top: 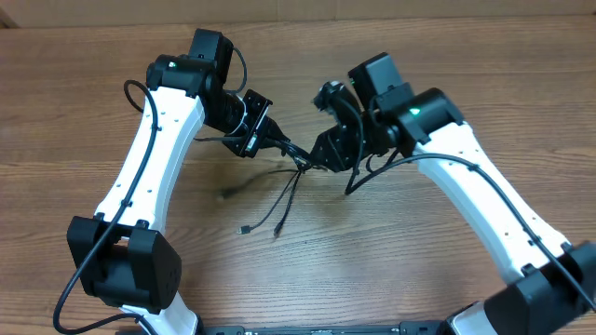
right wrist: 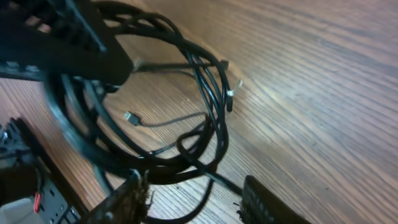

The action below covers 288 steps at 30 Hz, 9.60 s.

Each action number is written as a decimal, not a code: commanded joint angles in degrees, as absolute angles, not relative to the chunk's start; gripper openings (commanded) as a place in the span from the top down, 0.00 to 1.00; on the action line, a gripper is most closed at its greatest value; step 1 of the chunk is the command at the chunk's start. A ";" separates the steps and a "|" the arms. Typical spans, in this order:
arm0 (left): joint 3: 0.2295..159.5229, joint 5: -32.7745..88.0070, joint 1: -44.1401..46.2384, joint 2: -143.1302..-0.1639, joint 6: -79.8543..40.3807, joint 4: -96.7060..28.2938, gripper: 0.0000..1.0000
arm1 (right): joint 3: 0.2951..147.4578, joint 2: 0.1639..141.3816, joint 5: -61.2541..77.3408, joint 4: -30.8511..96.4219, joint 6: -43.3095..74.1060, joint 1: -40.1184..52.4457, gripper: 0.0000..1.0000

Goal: Untangle cables

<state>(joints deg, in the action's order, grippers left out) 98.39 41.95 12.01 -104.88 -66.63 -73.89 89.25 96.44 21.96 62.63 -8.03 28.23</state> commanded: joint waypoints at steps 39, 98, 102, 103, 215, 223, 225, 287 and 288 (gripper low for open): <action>99.26 35.44 13.47 -103.09 -75.42 -73.25 0.96 | 85.71 100.75 26.24 59.53 -10.72 33.74 0.71; 99.26 48.31 8.47 -103.07 -29.02 -55.27 0.96 | 85.56 94.50 30.87 64.34 12.03 22.13 0.32; 99.26 62.37 7.88 -103.07 -28.25 -48.25 0.96 | 85.56 98.26 26.02 63.55 17.26 22.11 0.32; 99.26 65.67 7.88 -103.07 -28.23 -47.18 0.96 | 85.56 98.89 24.93 63.05 18.35 22.09 0.32; 99.26 84.82 7.86 -103.07 -13.43 -56.01 0.96 | 94.13 98.19 29.85 51.92 33.21 24.08 0.36; 99.26 73.89 6.98 -103.07 -18.09 -55.40 0.96 | 94.15 93.69 27.86 52.38 33.23 21.39 0.36; 99.26 71.83 6.98 -103.07 -18.04 -55.42 0.96 | 94.15 92.58 27.83 53.04 33.21 20.18 0.36; 99.22 40.34 10.74 -103.07 3.01 -73.47 0.88 | 94.26 97.10 28.21 59.75 9.93 15.70 0.38; 99.22 39.62 11.25 -103.07 4.08 -73.47 0.87 | 94.26 96.68 28.18 60.62 9.93 15.92 0.36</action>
